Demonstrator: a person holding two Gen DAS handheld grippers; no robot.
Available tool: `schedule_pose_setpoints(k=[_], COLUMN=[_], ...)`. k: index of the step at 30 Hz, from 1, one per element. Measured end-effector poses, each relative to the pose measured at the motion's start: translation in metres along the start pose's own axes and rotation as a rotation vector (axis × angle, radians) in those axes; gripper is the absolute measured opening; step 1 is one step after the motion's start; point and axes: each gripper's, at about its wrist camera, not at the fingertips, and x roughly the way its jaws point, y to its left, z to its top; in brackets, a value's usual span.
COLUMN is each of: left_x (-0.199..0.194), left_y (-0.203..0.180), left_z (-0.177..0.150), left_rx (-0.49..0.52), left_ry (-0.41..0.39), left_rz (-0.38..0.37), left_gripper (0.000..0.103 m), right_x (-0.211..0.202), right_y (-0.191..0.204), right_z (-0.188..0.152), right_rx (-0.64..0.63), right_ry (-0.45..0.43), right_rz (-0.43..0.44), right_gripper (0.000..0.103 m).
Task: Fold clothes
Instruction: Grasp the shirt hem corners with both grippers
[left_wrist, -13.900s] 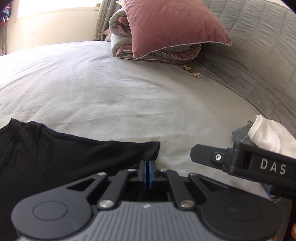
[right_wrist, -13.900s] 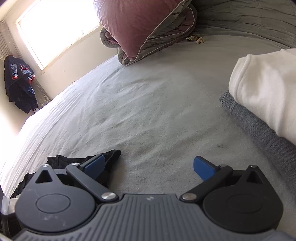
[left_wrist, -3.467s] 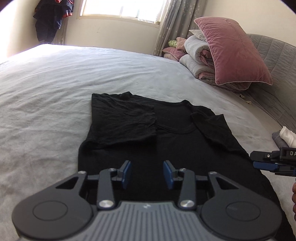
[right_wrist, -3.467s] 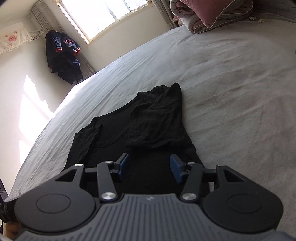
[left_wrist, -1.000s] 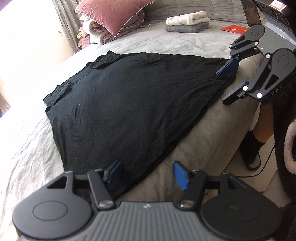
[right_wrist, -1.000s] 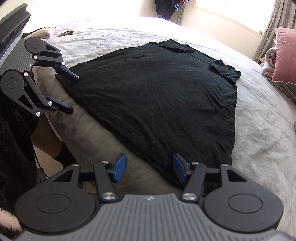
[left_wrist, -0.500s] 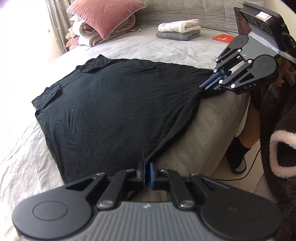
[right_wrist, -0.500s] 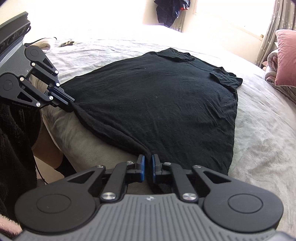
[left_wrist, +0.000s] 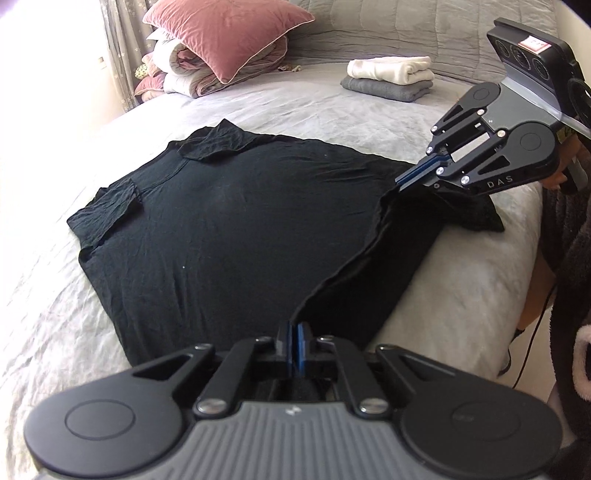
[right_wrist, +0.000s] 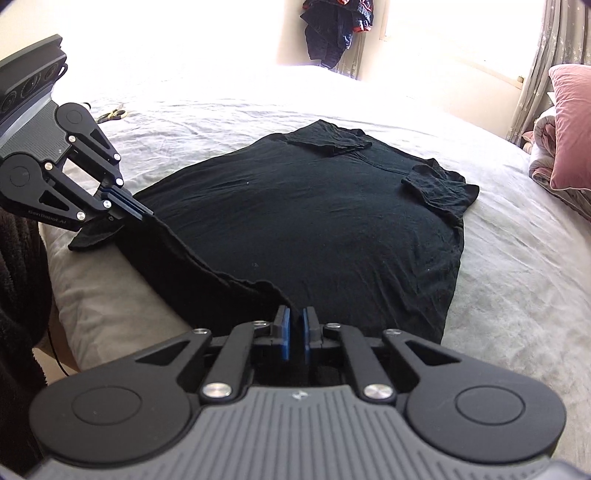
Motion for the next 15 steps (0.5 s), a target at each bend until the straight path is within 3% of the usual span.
schedule_pose_setpoints(k=[5, 10, 12, 15], left_x=[0.029, 0.035, 0.034, 0.02], left_y=[0.035, 0.078, 0.087, 0.085], left_z=[-0.006, -0.036, -0.046, -0.051], left_rx=[-0.151, -0.489, -0.585, -0.596], left_ry=[-0.01, -0.123, -0.146, -0.196], left_rz=[-0.063, -0.232, -0.279, -0.272], left_gripper=[0.005, 0.009, 0.013, 0.044], right_x=[0.027, 0.038, 0.03, 0.012], right_y=[-0.024, -0.062, -0.076, -0.081], right_z=[0.0, -0.02, -0.028, -0.034], right_rx=[0.078, 0.31, 0.401, 0.406], right_ry=[0.006, -0.042, -0.068, -0.08], right_rz=[0.021, 0.066, 0.095, 0.1], right_gripper=[0.007, 0.007, 0.018, 0.025])
